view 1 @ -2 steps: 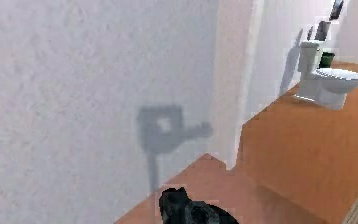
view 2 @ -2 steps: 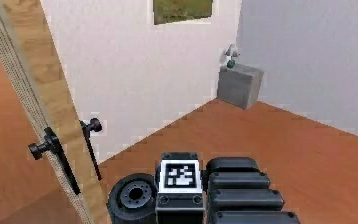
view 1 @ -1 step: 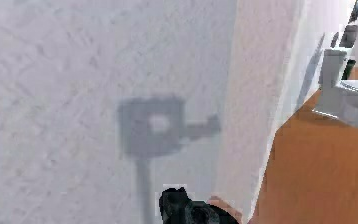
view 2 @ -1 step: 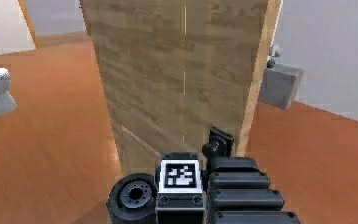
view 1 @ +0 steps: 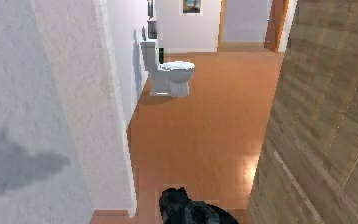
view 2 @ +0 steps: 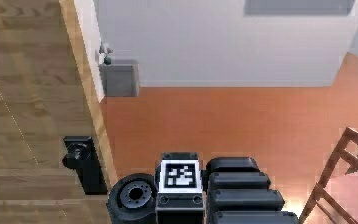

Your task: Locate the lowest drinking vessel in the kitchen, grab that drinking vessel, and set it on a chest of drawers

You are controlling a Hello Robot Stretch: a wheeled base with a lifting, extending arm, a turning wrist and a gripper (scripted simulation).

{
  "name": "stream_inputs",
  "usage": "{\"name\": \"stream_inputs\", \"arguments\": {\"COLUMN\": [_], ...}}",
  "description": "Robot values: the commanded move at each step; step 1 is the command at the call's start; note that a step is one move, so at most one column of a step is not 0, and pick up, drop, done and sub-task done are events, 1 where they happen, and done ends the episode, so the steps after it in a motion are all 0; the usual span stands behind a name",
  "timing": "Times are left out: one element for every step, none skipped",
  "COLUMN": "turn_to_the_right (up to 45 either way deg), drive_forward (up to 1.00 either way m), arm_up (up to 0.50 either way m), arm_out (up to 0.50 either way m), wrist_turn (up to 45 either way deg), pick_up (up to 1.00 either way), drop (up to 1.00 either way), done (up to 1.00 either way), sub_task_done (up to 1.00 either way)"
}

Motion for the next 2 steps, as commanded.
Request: {"name": "stream_inputs", "arguments": {"turn_to_the_right": [0.0,9.0], "drive_forward": [0.40,0.00], "arm_up": [0.00,0.00], "arm_out": [0.00,0.00], "wrist_turn": [0.0,0.0], "pick_up": [0.00,0.00], "drop": [0.00,0.00], "done": [0.00,0.00], "sub_task_done": [0.00,0.00]}}
